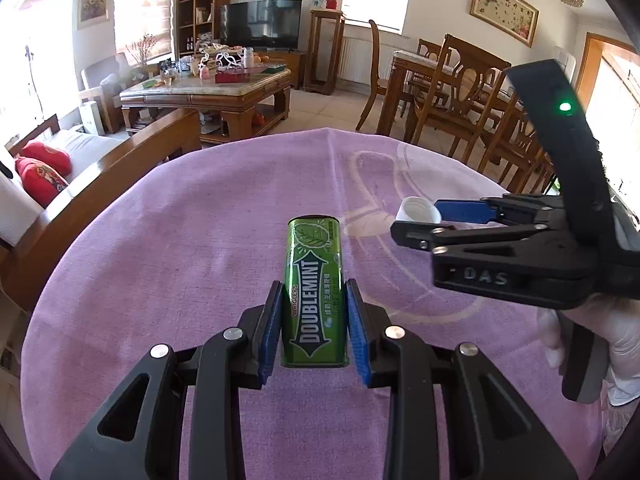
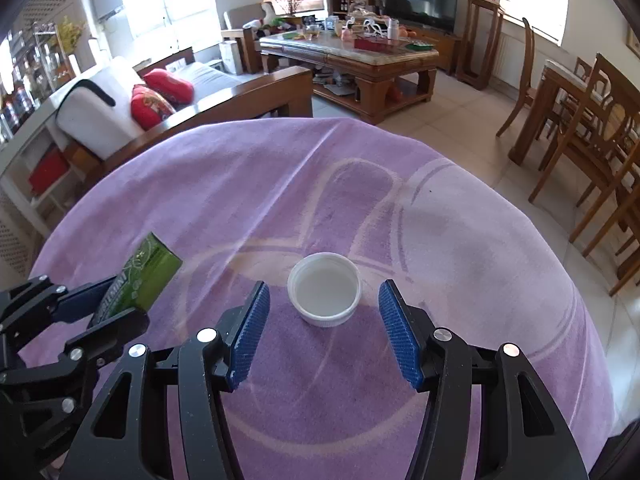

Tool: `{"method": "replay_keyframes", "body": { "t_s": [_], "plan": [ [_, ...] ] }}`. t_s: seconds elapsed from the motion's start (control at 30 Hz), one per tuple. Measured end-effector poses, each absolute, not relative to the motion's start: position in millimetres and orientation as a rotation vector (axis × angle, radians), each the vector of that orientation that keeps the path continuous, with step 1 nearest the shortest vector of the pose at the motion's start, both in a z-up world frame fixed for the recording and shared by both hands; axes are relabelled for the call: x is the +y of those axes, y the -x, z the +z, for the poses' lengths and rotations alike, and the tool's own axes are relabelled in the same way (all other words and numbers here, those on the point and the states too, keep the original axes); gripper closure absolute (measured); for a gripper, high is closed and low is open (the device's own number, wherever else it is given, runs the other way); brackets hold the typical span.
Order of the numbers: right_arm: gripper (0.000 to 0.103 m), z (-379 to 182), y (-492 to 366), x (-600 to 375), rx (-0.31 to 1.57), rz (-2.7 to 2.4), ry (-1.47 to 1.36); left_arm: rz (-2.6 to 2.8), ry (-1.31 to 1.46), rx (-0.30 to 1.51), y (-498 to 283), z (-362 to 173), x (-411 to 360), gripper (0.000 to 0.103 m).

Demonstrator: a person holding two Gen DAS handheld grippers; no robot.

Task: Collect trash
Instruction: 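Grasp the green Doublemint box with the left tool while the right tool grasps the white cap, then carry the green gum box and white cap over the bin with both tools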

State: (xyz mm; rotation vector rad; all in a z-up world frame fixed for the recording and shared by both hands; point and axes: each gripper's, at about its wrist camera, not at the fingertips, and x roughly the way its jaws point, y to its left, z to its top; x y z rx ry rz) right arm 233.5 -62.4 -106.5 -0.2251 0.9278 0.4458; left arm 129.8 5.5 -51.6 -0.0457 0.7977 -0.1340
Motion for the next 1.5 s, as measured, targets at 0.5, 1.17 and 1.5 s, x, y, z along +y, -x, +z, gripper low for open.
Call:
{"method": "replay_keyframes", "body": {
  "t_s": [0.5,1.17,1.5],
  "plan": [
    [0.067,-91,-207,-80,0.886,0.489,0.138,-0.121,0.041,0.752,-117,-46,6,0.072],
    [0.067,-22,-52,-278,0.669,0.497,-0.225,-0.322,0.004,0.617,-64,8,-87,0.072],
    [0.067,-29,10,-409,0.589,0.320,-0.322,-0.615,-0.030,0.615,-48,22,-218,0.072]
  ]
}}
